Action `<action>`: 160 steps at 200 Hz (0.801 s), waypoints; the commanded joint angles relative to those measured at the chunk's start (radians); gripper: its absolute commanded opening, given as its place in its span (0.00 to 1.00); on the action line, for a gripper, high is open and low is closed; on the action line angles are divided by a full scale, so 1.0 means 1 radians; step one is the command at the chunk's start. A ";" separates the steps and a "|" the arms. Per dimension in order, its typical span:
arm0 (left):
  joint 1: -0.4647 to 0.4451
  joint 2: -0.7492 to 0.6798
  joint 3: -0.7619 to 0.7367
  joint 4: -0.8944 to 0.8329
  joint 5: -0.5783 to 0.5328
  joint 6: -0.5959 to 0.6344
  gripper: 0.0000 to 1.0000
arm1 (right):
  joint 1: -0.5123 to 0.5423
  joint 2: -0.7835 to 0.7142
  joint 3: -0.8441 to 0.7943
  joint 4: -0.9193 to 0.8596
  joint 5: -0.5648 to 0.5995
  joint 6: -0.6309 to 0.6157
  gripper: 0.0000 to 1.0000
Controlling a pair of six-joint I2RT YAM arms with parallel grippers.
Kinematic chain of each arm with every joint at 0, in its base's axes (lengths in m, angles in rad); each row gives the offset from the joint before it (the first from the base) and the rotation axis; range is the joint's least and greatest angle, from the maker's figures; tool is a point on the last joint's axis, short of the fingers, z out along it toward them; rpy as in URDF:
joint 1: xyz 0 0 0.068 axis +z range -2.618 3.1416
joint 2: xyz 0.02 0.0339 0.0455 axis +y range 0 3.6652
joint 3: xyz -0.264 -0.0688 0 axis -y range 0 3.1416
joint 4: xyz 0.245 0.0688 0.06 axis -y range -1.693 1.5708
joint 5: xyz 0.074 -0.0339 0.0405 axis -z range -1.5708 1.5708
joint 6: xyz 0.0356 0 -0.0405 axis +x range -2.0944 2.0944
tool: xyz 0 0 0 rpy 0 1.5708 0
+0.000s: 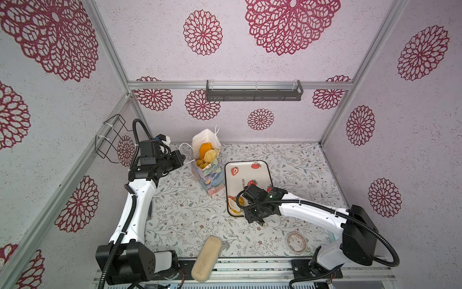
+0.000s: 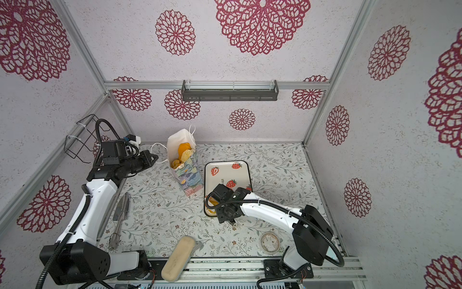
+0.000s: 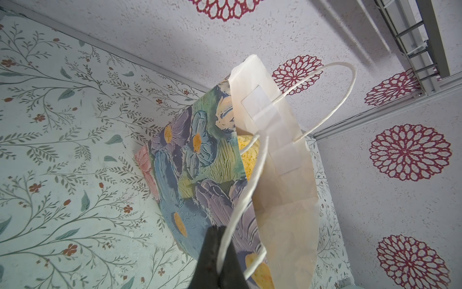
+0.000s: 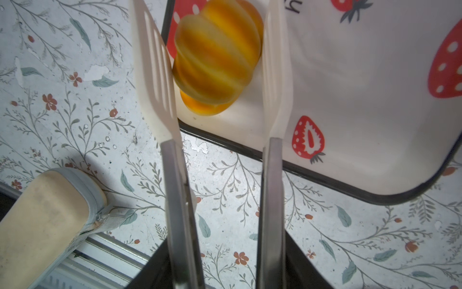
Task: Place the fake bread into the paper bag
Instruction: 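Lower the tongs around the last yellow striped croissant and close them, then lift the croissant with the right tongs and carry it toward the bag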
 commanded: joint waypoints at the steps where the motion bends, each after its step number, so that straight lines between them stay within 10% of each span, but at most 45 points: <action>1: 0.009 -0.004 -0.008 0.016 0.003 -0.004 0.00 | 0.008 -0.001 0.033 0.005 0.000 -0.019 0.56; 160: 0.013 0.001 -0.010 0.020 0.008 -0.006 0.00 | -0.005 -0.114 0.016 0.023 0.160 0.009 0.41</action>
